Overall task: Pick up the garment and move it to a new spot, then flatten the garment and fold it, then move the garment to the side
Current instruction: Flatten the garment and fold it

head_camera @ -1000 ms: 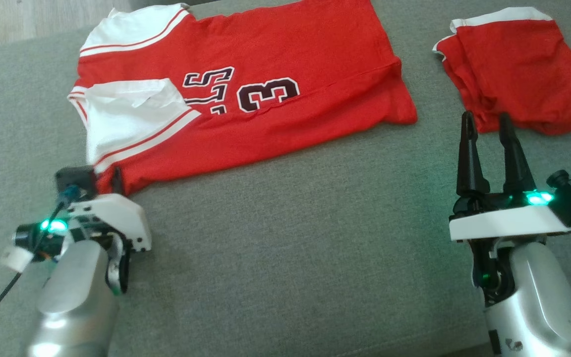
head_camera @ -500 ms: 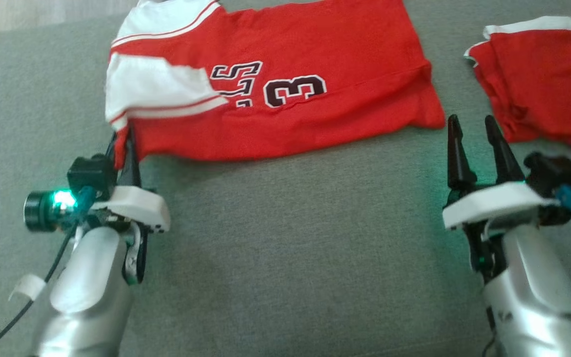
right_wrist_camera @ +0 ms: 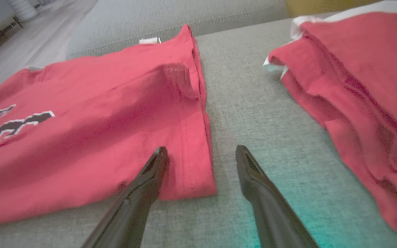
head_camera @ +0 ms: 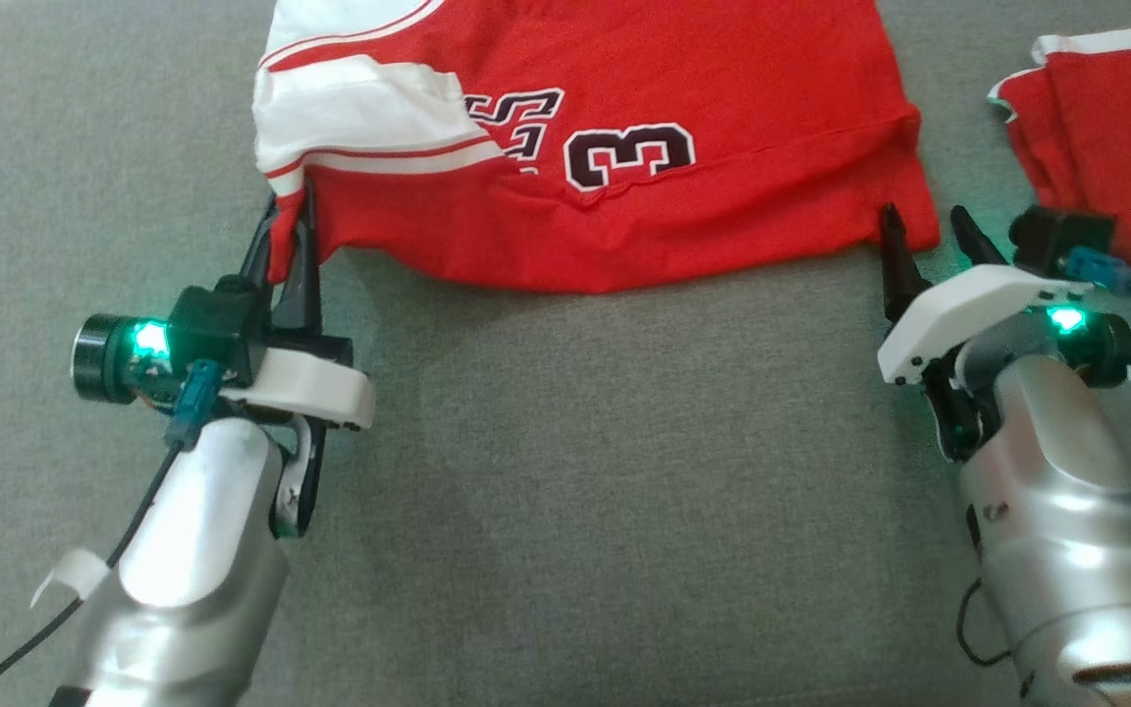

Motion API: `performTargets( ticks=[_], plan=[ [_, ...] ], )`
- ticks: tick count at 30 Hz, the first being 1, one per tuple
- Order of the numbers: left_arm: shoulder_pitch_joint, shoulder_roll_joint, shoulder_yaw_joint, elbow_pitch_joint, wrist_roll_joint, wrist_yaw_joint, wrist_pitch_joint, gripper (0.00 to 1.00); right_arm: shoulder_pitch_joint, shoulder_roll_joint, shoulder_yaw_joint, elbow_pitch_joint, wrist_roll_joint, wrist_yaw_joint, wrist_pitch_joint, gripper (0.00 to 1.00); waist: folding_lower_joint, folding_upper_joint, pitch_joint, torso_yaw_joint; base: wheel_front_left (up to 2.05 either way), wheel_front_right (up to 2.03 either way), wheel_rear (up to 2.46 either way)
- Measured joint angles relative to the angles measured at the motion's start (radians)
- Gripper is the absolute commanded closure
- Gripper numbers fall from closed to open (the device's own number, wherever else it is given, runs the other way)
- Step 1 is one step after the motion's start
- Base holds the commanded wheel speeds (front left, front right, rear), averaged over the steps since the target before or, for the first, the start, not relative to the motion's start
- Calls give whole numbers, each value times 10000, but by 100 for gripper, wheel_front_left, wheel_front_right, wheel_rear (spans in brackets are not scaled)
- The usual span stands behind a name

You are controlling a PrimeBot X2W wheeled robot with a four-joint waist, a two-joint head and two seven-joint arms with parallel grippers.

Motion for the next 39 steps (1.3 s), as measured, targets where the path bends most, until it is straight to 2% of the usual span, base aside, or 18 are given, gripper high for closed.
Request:
performTargets(
  ticks=[8, 9, 10, 11, 17, 27, 39],
  plan=[
    [-170, 0, -69, -194, 19, 6, 10, 100, -956, -107, 420, 1108, -556, -2, 15, 0, 0, 0, 258, 146, 0, 0, 0],
    [-198, 0, -81, -209, 19, 13, 25, 100, -1065, -113, 441, 1246, -669, 0, 23, 5, -1, 0, 277, 163, 0, 0, 0],
    [-208, 2, -100, -222, 19, 13, 58, 100, -1142, -121, 462, 1348, -773, -2, 65, 60, -1, 0, 290, 182, 0, 0, 0],
    [-209, 2, -123, -219, 19, 13, 71, 100, -1224, -136, 495, 1436, -888, -2, 73, 100, -1, 0, 297, 199, 0, 0, 0],
    [-196, 40, -182, -10, 10, 35, 245, 100, -1351, -58, 374, 1804, -1381, 0, -355, 100, 0, 0, 113, 184, 0, 0, 0],
    [546, 263, -151, 811, -362, 81, 422, 100, -737, -48, 130, 2142, -1187, 0, -1162, 100, -2, 0, -811, -111, 0, 0, 0],
    [1898, 268, -355, 1289, -725, -104, 489, 100, 678, 17, 142, 1572, -550, 0, -1062, 100, -3, 1, -2296, -314, 0, 0, 0]
  ],
)
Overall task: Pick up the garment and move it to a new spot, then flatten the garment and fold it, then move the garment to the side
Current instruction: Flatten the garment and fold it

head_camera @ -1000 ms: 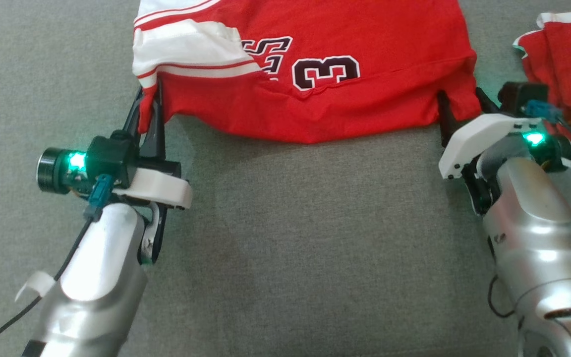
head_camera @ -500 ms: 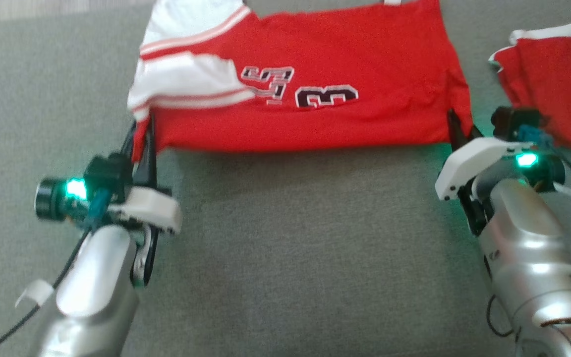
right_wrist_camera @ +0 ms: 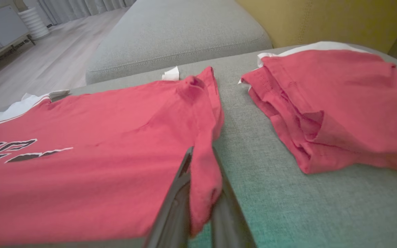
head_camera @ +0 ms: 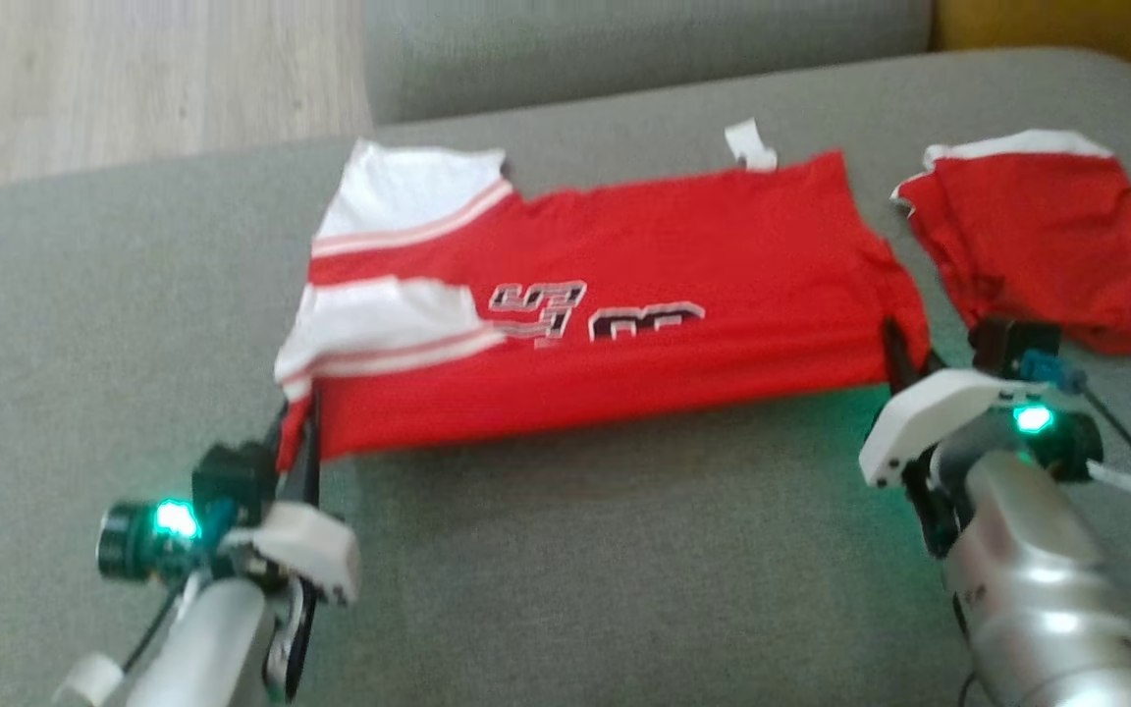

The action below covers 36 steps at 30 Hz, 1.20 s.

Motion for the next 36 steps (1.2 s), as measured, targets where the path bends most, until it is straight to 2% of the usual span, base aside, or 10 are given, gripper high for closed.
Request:
performTargets(
  ticks=[8, 18, 19, 20, 21, 23, 29, 33, 36],
  plan=[
    [972, 190, -290, -94, -84, -165, 311, 100, 1640, 15, 359, -1427, 744, 0, 1315, 100, -1, 0, -719, -95, 0, 0, 0],
    [1254, 184, -483, -405, -188, -173, 426, 100, 3668, 73, 42, -4215, 1193, 0, 2713, 100, 2, 0, -669, -177, 0, 0, 0],
    [1253, 165, -489, -408, -194, -174, 347, 100, 3791, 77, -25, -4439, 1269, 0, 2752, 85, 2, 0, -638, -189, 0, 0, 0],
    [1250, 142, -489, -405, -198, -174, 268, 100, 3901, 79, -52, -4675, 1331, 0, 2752, 19, 2, 0, -602, -202, 0, 0, 0],
    [1239, 127, -489, -382, -240, -174, 215, 95, 3966, 79, -90, -4855, 1442, 0, 2815, 0, 2, 0, -562, -217, 0, 0, 0],
    [1197, 117, -479, -311, -265, -174, 67, 2, 4079, 79, -213, -5185, 1703, 0, 2892, 0, 3, 0, -480, -246, 0, 0, 0],
    [779, 21, -370, -314, -265, -167, -541, 0, 4136, 73, -92, -6412, 2414, 0, 1718, 0, 3, 0, -181, -311, 0, 0, 0],
    [334, -73, 12, -988, -293, -173, -819, 0, 4135, 75, 155, -7095, 3304, 0, 627, 0, 3, 0, 87, -339, 0, 0, 0],
    [90, -134, 249, -1442, -297, -178, -895, 0, 4131, 75, 305, -7388, 3384, 0, 96, 0, 3, 0, 273, -352, 0, 0, 0]
  ],
)
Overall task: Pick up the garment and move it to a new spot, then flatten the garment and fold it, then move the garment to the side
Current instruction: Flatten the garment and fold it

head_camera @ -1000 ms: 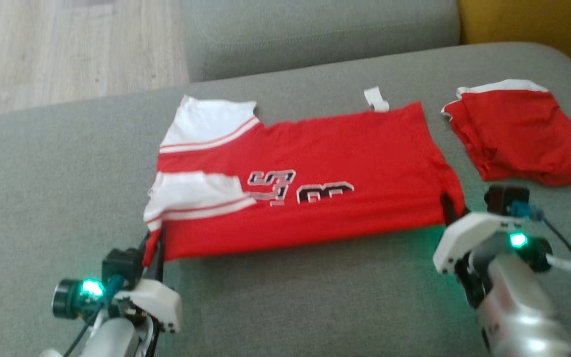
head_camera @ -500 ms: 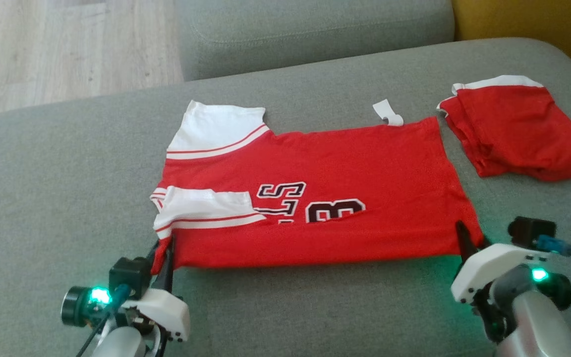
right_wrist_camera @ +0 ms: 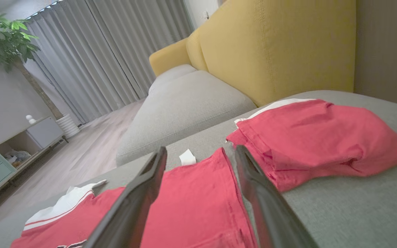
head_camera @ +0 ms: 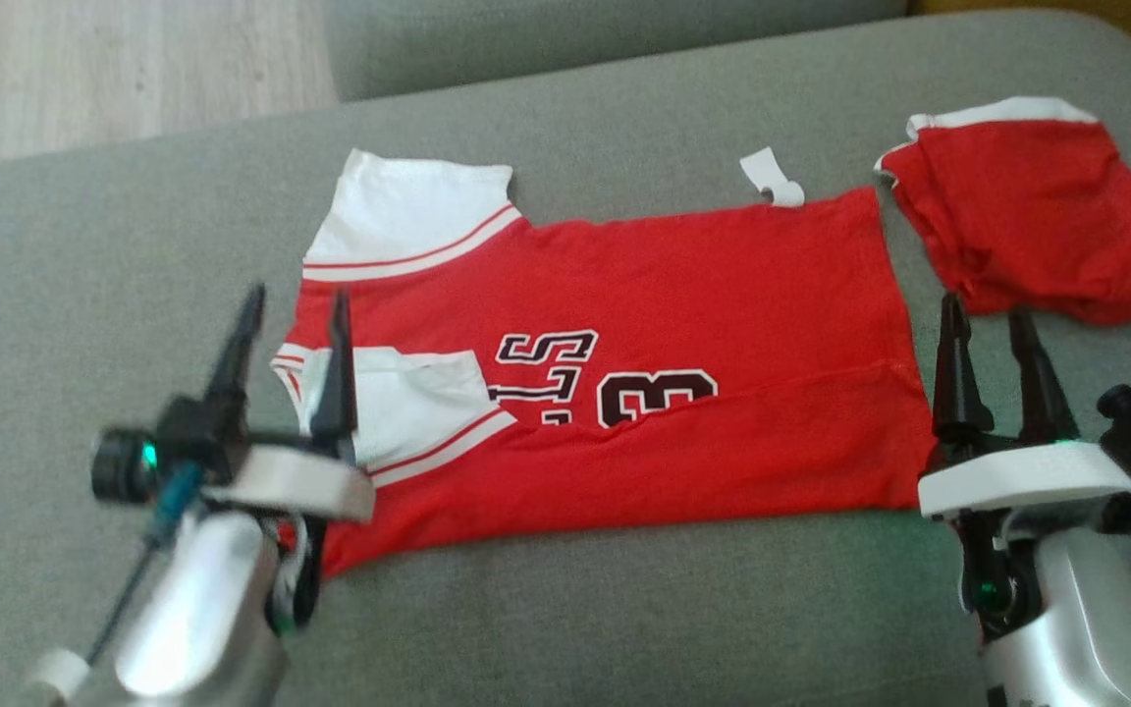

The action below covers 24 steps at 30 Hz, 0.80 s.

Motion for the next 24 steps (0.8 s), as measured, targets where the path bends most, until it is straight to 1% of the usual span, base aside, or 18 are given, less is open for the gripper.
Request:
performTargets(
  ticks=[1, 3, 4, 6, 9, 12, 14, 16, 19, 22, 24],
  plan=[
    [-143, -40, 142, -238, -54, -13, 0, 0, -5, 0, 65, -117, -15, 0, -221, 0, 0, 0, 102, -12, 0, 0, 0],
    [-514, -29, 366, -688, -38, -178, -4, 0, -46, 2, 144, -295, -25, -2, -514, 0, 0, 0, 322, -55, 0, 0, 0],
    [-1110, 94, 385, -769, 128, -380, -44, 0, -151, 0, 222, -399, 17, 0, -663, 0, 0, 0, 578, -123, 0, 0, 0],
    [-1810, 313, 353, -694, 247, -665, 92, 0, -314, 0, 355, -454, 27, 0, -727, 0, 1, 0, 849, -220, 0, 0, 0],
    [-3134, 907, -33, -207, 541, -1329, 1404, 0, -724, -2, 593, -560, 50, 0, -813, 0, 1, 0, 1329, -398, 0, 0, 0],
    [-4614, 1492, -414, 570, 911, -1931, 2625, 0, -1274, -2, 788, -577, 81, 0, -867, 0, 2, -1, 1873, -612, 0, 0, 0],
    [-5467, 1797, -639, 1116, 984, -2176, 3335, 0, -1571, -6, 966, -594, 199, 0, -897, 0, 3, -1, 2214, -779, 0, 0, 0],
    [-6105, 2044, -932, 1745, 970, -2322, 4151, 0, -1776, -6, 1131, -617, 349, 0, -901, 0, 3, -1, 2521, -976, 0, 0, 0],
    [-6603, 2330, -1384, 2485, 694, -2378, 4897, 0, -1952, -8, 1327, -629, 562, 0, -903, 0, 2, -1, 2914, -1303, 0, 0, 0],
    [-6979, 2579, -2000, 2940, 359, -2454, 5300, 0, -2010, -8, 1465, -794, 788, 0, -918, 0, 2, -1, 3283, -1593, 0, 0, 0],
    [-7241, 2685, -2111, 3346, 244, -2452, 5434, 0, -2035, -8, 1593, -955, 1177, 0, -932, 0, 2, -1, 3495, -1776, 0, 0, 0]
  ],
)
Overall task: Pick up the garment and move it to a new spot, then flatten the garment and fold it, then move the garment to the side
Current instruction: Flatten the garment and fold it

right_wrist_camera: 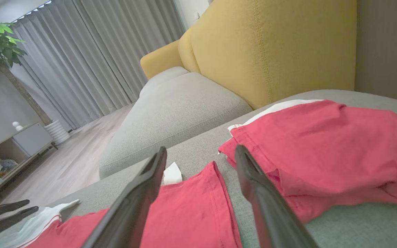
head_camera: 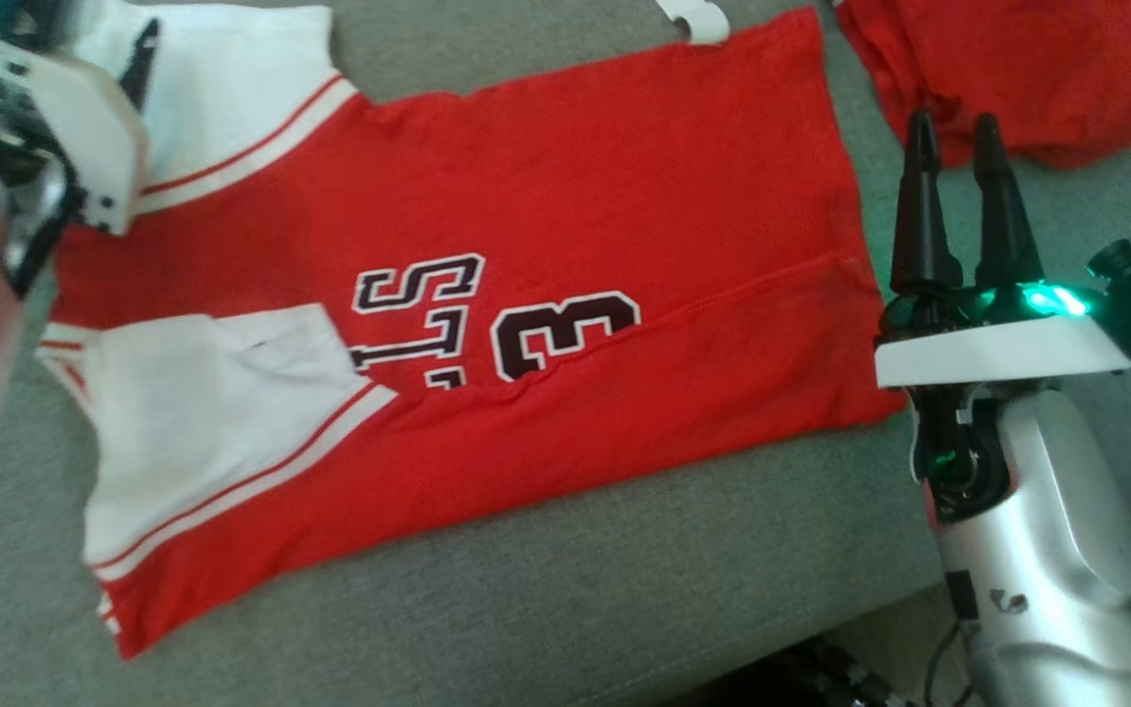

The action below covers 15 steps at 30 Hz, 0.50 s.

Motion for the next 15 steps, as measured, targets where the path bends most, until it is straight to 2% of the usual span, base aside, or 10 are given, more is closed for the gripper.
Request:
performTargets(
  ticks=[5, 11, 12, 13, 15],
  plan=[
    [-321, 305, -82, 909, -305, 0, 71, 0, -104, 2, 359, -224, 184, 0, -15, 0, -2, 0, 325, -413, 0, 0, 0],
    [-687, 290, -497, 1212, -1026, 4, 412, 0, -98, 2, 330, -314, 286, 0, -15, 0, -3, 0, 414, -544, 0, 0, 0],
    [-687, 267, -594, 1179, -1302, 4, 554, 43, -98, 2, 284, -314, 282, 0, -15, 0, -4, 1, 408, -526, 0, 0, 0],
    [-687, 245, -708, 1110, -1615, 4, 719, 100, -98, 0, 217, -314, 280, 0, -17, 0, -4, 0, 402, -502, 0, 0, 0],
    [-680, 207, -1035, 871, -2211, 4, 1080, 100, -99, 0, 81, -303, 272, 0, -17, 0, -3, 0, 371, -448, 0, 0, 0]
  ],
)
